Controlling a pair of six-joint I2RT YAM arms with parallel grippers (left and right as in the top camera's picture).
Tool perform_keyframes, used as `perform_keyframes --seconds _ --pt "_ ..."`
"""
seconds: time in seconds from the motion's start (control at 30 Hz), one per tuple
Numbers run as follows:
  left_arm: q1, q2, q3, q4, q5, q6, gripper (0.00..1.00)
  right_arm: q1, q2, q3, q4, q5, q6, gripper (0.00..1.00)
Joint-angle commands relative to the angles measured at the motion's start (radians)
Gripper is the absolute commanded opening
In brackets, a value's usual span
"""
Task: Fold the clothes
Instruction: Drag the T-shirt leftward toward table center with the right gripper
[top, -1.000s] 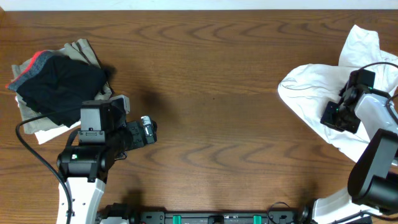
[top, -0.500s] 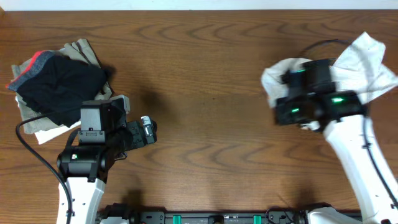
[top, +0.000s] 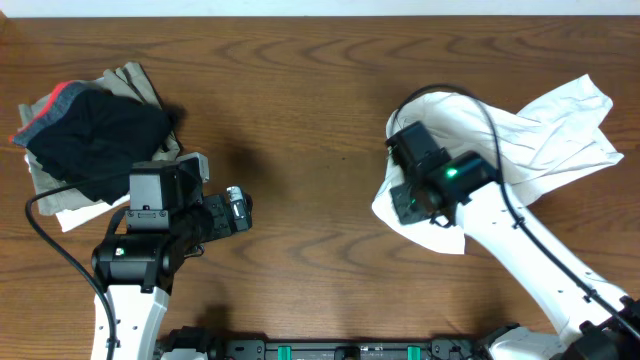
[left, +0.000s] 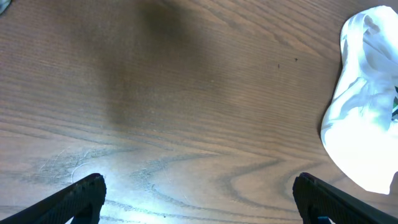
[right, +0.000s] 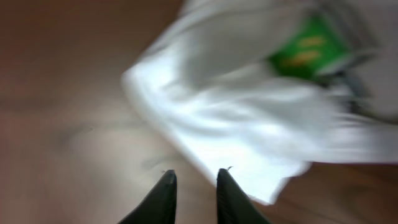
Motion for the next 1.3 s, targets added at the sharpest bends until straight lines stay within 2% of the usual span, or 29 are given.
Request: perform_keyframes --seconds 0.0,0.17,0.37,0.6,0.63,0.67,0.7,0.73,0.9,1.07,1.2,1.27 --pt "0.005 0.002 0.018 0.000 -0.005 -0.010 0.98 -0.086 -0.011 -0.001 0.042 0.102 0.055 0.25" --pt "0.005 0.002 0.018 0.001 -0.005 -0.010 0.98 -0.191 0.029 -0.002 0.120 -0.134 -0.183 0.36" --pt "0.005 0.002 0.018 0.000 -0.005 -0.010 0.98 -0.241 0.154 -0.003 0.102 -0.058 -0.180 0.43" --pt "0.005 0.002 0.018 0.000 -0.005 -0.009 0.98 -0.280 0.326 -0.003 0.103 -0.072 -0.180 0.43" --pt "0.005 0.002 0.018 0.000 -0.005 -0.010 0.98 -0.280 0.346 -0.003 0.103 -0.072 -0.180 0.39" --pt "0.005 0.002 0.018 0.000 -0.005 -0.010 0.98 -0.280 0.361 -0.003 0.101 -0.073 -0.180 0.27" --pt "0.005 0.002 0.018 0.000 -0.006 -0.010 0.98 -0.279 0.370 -0.003 0.096 -0.079 -0.180 0.09" --pt "0.005 0.002 0.018 0.000 -0.005 -0.010 0.98 -0.277 0.372 -0.003 0.087 -0.087 -0.180 0.01" --pt "0.005 0.002 0.018 0.000 -0.005 -0.010 0.98 -0.264 0.315 -0.002 0.033 -0.092 -0.164 0.01" --pt "0.005 0.002 0.018 0.001 -0.005 -0.010 0.98 -0.221 0.134 -0.002 -0.046 -0.159 -0.164 0.01" --pt "0.005 0.002 0.018 0.001 -0.006 -0.010 0.98 -0.109 -0.036 -0.002 -0.116 -0.396 -0.320 0.01" --pt "0.005 0.002 0.018 0.001 -0.006 -0.010 0.98 -0.042 -0.077 -0.002 -0.161 -0.454 -0.369 0.01"
